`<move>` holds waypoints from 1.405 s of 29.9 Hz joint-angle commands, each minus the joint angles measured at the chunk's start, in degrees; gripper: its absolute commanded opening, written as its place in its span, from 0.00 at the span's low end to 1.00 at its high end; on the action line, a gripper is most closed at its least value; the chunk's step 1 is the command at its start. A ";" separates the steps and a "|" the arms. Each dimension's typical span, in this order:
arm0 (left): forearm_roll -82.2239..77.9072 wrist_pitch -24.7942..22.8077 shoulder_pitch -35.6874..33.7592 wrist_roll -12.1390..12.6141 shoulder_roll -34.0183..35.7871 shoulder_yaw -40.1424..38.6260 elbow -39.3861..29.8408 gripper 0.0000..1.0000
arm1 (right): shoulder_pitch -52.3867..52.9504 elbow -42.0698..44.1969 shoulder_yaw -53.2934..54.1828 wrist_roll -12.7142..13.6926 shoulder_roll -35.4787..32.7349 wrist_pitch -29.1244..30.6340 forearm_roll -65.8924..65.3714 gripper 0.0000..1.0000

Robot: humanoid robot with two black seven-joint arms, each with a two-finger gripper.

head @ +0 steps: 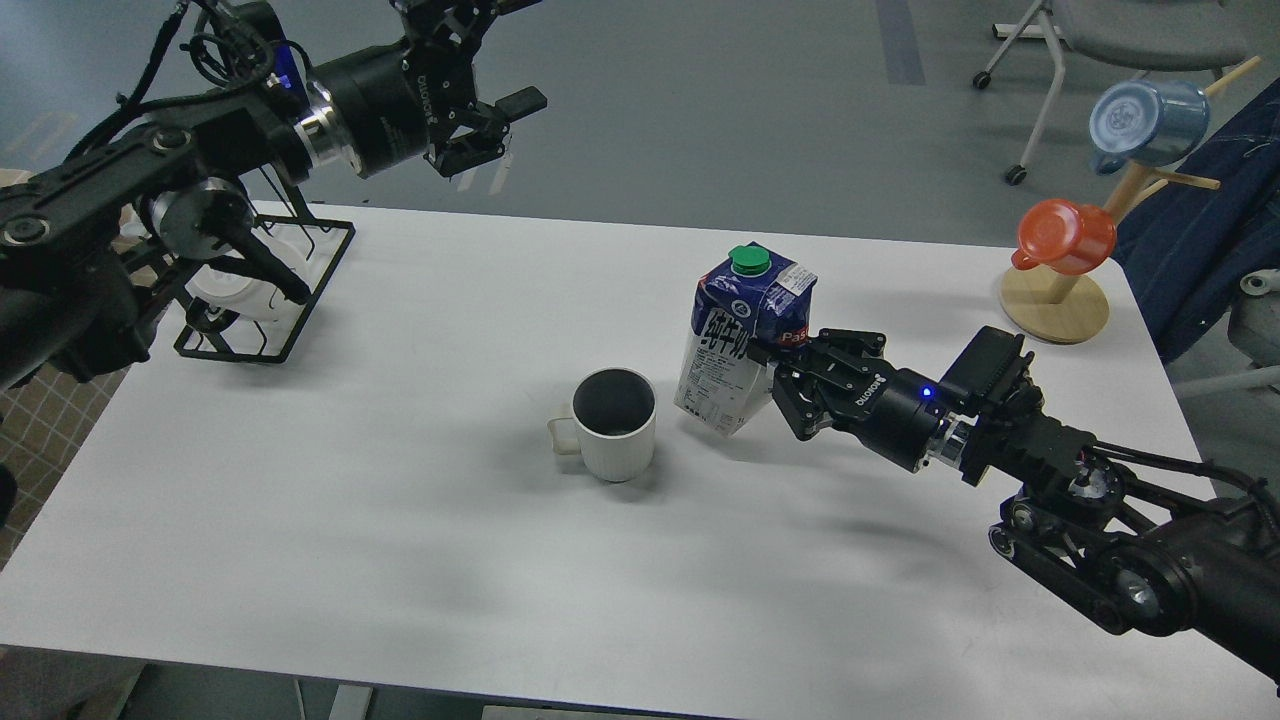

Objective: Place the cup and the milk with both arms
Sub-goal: 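Carry the milk carton with the right gripper beside the white mug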

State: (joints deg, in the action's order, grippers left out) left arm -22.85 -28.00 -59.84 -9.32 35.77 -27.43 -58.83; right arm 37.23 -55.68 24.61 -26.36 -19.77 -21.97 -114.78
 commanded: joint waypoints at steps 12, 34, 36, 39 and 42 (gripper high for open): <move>0.00 0.00 0.16 0.00 0.52 0.01 0.03 0.96 | 2.23 2.76 -2.73 -0.62 1.40 -0.01 0.00 0.00; 0.09 0.00 0.51 0.00 0.52 0.01 -0.06 0.96 | 3.37 6.19 -2.99 -1.64 5.88 -0.27 0.08 0.03; 0.09 0.00 0.51 0.00 0.52 0.01 -0.06 0.97 | 3.37 6.19 -2.99 -1.64 6.14 -0.27 0.08 0.03; 0.09 0.00 0.51 0.00 0.52 0.01 -0.06 0.97 | 3.46 6.37 -2.99 -1.64 6.76 -0.27 0.08 0.04; 0.09 0.00 0.51 0.00 0.52 -0.08 0.03 0.96 | 3.46 6.98 -2.99 -1.64 7.11 -0.36 0.08 0.05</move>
State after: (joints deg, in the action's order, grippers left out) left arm -22.74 -28.00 -59.31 -9.32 36.31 -27.42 -58.88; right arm 40.69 -49.22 21.62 -28.01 -13.02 -22.24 -114.70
